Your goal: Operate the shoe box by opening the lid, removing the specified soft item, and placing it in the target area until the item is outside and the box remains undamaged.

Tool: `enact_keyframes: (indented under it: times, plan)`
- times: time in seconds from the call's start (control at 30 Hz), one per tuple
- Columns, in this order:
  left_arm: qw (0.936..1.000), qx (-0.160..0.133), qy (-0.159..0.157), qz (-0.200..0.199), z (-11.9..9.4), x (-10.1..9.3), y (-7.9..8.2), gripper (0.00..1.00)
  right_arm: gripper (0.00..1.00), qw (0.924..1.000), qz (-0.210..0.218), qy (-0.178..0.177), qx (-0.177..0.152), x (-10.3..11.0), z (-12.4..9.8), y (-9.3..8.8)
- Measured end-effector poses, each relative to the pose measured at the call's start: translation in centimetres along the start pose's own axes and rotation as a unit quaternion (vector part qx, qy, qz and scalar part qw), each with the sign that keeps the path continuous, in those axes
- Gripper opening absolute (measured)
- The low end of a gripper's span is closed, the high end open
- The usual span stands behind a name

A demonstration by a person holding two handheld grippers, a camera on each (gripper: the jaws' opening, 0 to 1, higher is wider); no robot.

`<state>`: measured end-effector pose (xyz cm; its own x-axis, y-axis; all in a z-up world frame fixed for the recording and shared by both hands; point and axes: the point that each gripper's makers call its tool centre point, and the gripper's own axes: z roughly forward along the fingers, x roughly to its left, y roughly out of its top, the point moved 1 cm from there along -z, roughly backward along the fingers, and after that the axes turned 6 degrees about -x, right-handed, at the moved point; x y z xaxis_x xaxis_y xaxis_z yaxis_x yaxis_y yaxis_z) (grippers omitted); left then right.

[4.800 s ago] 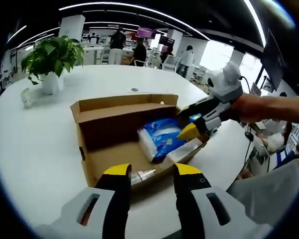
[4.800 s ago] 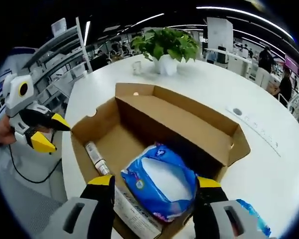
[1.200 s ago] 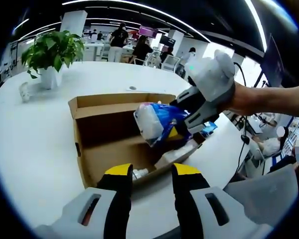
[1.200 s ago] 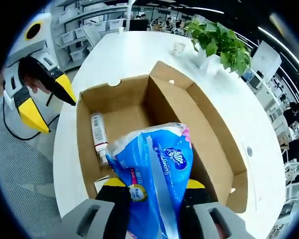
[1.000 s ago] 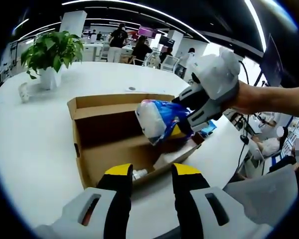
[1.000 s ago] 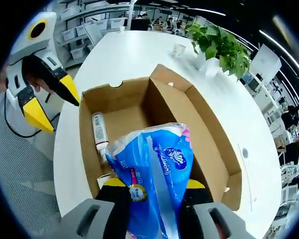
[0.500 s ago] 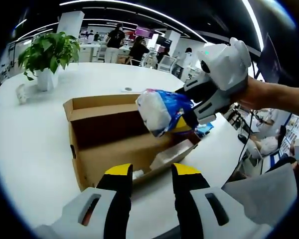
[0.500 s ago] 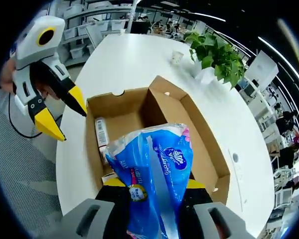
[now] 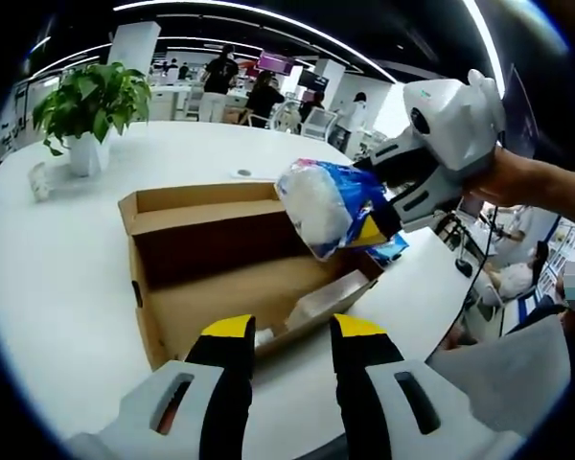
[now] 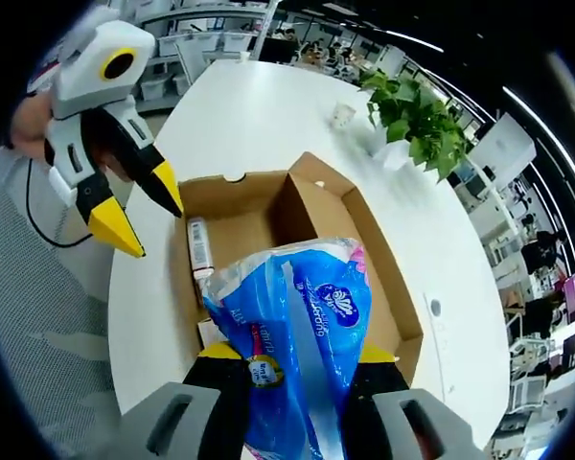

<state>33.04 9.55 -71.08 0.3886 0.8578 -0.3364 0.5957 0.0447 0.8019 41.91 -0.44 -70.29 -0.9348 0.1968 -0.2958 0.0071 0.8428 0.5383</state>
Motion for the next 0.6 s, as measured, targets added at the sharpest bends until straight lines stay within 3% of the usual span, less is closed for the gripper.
enact_keyframes:
  times: [0.27, 0.6]
  plan:
    - [1.0000, -0.001, -0.001, 0.005, 0.1, -0.1, 0.1, 0.32, 0.33, 0.9999, -0.005, -0.007, 0.012, -0.6, -1.7, -1.1]
    - [0.9999, 0.002, -0.004, 0.013, 0.2, -0.4, 0.1, 0.32, 0.34, 0.9995, 0.013, -0.021, 0.021, -1.2, -4.1, -3.9]
